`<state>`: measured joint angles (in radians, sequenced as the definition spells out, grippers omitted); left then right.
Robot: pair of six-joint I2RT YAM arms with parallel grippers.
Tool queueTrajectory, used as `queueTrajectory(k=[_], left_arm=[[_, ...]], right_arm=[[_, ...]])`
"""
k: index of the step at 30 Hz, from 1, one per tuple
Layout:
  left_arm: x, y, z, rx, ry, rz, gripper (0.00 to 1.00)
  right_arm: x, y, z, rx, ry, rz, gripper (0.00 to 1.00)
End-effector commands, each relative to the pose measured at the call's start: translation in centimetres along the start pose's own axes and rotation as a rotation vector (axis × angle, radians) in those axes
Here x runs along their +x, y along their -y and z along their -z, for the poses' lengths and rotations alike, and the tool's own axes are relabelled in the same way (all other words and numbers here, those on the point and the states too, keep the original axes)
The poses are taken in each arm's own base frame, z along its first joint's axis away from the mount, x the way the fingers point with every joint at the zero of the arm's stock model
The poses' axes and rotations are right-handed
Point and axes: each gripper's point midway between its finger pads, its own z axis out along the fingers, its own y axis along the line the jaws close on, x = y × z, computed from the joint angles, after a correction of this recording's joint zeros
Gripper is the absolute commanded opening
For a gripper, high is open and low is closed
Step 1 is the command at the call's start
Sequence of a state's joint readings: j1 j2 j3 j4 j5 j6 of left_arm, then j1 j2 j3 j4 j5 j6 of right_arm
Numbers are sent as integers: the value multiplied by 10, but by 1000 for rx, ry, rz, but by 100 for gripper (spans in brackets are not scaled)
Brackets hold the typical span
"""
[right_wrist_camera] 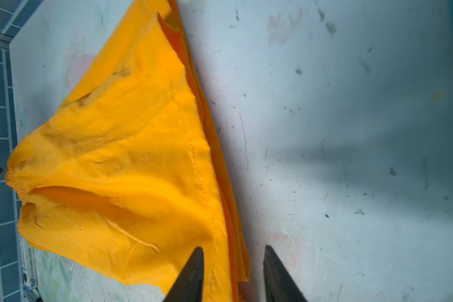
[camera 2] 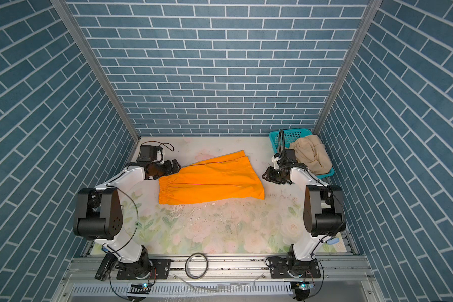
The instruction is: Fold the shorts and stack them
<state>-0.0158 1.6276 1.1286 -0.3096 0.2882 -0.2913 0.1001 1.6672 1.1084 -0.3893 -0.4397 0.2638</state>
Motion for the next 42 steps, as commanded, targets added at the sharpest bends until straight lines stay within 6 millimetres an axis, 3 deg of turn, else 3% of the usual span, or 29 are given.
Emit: queueTrajectory(k=[1, 7, 14, 18, 21, 26, 32, 37, 42], left_arm=[[-5, 0, 33, -44, 45, -29, 100], [-8, 10, 90, -51, 139, -49, 100], [4, 15, 150, -83, 163, -55, 100], [18, -7, 172, -197, 212, -44, 100], [28, -6, 181, -169, 260, 35, 100], [46, 7, 184, -59, 263, 71, 100], [65, 18, 216, -15, 283, 6, 100], [79, -4, 241, -160, 280, -69, 100], [86, -9, 231, -162, 286, -53, 100]], right_arm=[[-21, -13, 33, 48, 79, 124, 42], [-33, -60, 65, 18, 169, 304, 46], [-18, -151, 63, -79, 202, 613, 48], [-2, -199, 50, -162, 228, 729, 49], [15, -230, 37, -202, 229, 808, 49], [46, -261, 8, -232, 197, 892, 50], [70, -295, -29, -338, 168, 922, 54], [97, -323, -58, -302, 138, 1048, 55], [125, -341, -80, -290, 76, 1140, 56]])
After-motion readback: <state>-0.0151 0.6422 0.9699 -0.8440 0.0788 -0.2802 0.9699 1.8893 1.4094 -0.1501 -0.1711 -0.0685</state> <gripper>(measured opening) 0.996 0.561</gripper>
